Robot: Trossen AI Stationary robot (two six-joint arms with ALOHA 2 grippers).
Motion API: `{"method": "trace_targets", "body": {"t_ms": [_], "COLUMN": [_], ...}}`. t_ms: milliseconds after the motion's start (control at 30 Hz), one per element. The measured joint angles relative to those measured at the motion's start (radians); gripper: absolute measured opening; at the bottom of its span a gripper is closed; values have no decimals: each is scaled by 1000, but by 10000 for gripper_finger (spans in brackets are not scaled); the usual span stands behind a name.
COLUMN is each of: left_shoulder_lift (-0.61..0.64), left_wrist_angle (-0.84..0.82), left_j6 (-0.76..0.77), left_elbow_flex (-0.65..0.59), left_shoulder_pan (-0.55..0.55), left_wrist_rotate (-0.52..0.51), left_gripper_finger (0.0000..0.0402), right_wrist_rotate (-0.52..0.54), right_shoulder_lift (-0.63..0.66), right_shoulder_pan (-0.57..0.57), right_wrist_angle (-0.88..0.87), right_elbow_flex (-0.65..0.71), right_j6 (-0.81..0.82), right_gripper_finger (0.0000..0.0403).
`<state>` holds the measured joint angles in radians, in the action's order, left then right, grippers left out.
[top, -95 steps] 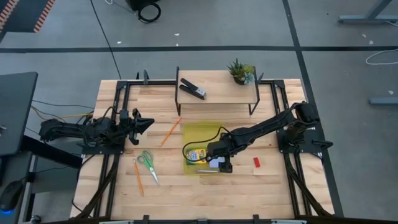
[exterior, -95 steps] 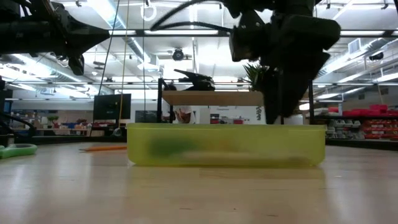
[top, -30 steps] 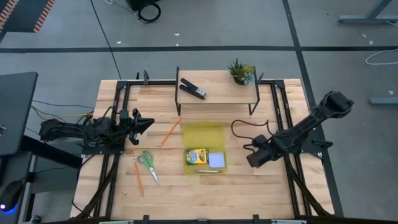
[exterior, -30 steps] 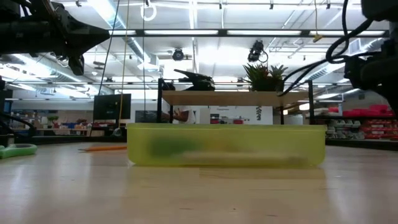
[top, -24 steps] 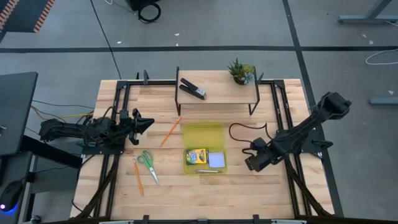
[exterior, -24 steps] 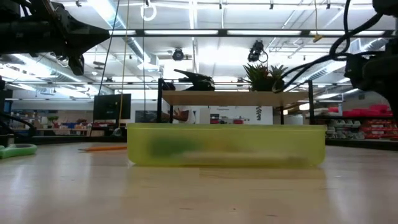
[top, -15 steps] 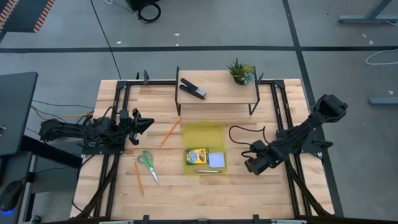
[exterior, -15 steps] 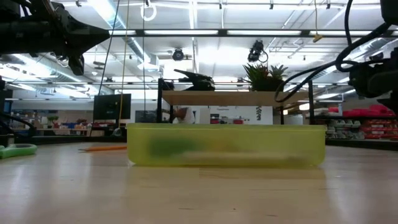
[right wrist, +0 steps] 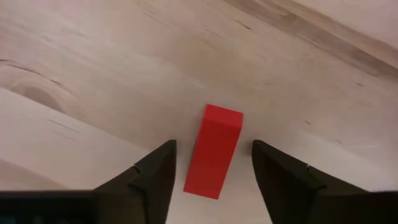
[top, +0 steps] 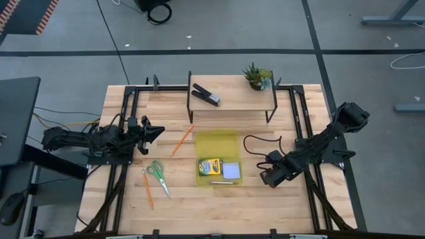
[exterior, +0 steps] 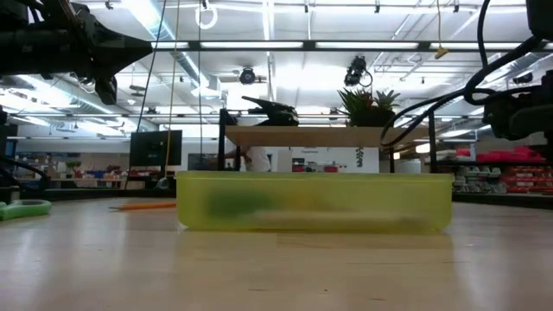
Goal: Pack school essentials
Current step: Put the red eraser into the yellow supply box
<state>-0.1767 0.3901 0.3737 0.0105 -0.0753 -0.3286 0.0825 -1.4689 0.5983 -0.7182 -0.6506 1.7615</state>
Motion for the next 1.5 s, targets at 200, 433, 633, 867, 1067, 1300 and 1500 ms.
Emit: {"method": "trace_targets", "body": {"t_ms": [200,433,633,867,1067,1300,1500], "left_shoulder_lift": [0,0,0,0,0,0,0], "left_wrist_angle": [0,0,0,-1,0,0,0], "left_j6": [0,0,0,0,0,0,0], "left_elbow_flex": [0,0,0,0,0,0,0], "left_shoulder_pan": [0,0,0,0,0,0,0], "left_wrist_rotate": [0,0,0,0,0,0,0], "left_gripper_finger": [36,36,28,38,36,28,37], "right_wrist_rotate": [0,-1,-1,4,-5,1,35], "right_shoulder_lift": [-1,-1,-2,-7,-5,-4,-3], "right_shoulder_pan": [0,0,0,-27,-64,-129,-198], "right_wrist_angle": [3,5,1,-2,-104,-235,-380], "right_elbow_flex": [1,1,-11,-85,-185,-340,-475], "right_j6": [0,1,-28,-156,-266,-398,-519], "right_gripper_finger": [157,81,63,80,78,78,78]}}
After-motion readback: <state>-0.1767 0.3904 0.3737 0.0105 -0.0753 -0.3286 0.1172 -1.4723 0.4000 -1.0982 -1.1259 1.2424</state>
